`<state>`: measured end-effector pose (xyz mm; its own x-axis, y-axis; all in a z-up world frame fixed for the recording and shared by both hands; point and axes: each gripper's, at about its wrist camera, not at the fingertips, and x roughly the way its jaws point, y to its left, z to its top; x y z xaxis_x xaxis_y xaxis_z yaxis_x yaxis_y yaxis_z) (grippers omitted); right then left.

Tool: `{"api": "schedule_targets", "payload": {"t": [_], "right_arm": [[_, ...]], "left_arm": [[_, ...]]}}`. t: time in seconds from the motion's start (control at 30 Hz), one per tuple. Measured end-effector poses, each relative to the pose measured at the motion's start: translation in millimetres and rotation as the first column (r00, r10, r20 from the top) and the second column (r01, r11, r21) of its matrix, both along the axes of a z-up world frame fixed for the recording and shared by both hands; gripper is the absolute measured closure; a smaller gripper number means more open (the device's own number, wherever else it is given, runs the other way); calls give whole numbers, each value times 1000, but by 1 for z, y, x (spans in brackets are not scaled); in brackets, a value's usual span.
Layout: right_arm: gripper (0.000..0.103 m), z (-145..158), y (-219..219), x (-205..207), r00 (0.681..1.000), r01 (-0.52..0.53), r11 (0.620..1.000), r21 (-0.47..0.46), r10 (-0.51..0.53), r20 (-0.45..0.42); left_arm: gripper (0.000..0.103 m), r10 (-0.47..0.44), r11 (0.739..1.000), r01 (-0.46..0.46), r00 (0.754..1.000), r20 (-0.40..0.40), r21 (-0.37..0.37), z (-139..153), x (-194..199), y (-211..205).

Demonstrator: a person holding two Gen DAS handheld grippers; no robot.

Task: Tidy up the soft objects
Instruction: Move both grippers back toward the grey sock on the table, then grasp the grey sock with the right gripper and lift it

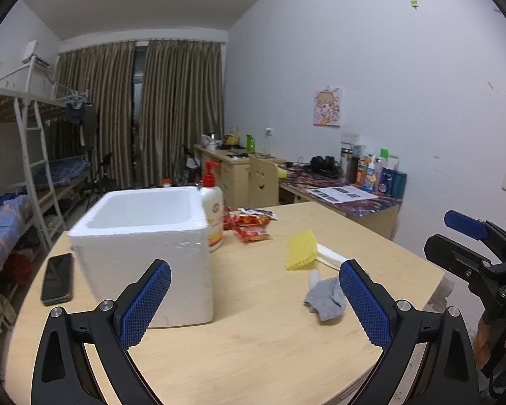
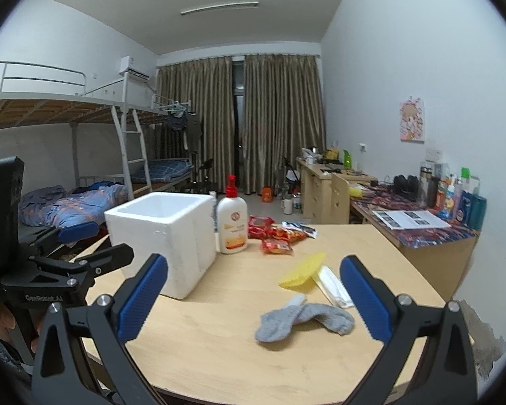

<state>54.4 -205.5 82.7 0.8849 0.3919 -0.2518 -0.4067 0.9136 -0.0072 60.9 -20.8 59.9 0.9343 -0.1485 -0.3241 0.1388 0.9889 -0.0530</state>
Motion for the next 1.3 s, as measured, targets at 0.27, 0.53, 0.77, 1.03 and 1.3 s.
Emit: {"api": "schedule_targets", "payload": {"t": [0.27,0.53,0.77,1.03,1.3], "right_arm": [[0,-15,-18,18,997,47,999,-15,-48,-56],[0,-35,-34,42,988,69,997,-45,-75,-133],[0,-55,-33,69,974,45,997,-67,-58,-218],[0,-76,-24,103,952,-6,995,-95,-23,-304],[5,-94,-18,132,927,-46,992,-116,-1,-375]], "left_arm": [[3,-57,998,58,997,-58,17,-19,32,-21],[3,-92,995,94,990,-107,15,-35,62,-39],[3,-95,995,100,986,-139,31,-48,84,-42],[3,-112,993,119,974,-198,24,-65,112,-34],[3,-127,991,134,963,-238,12,-79,135,-32]]}}
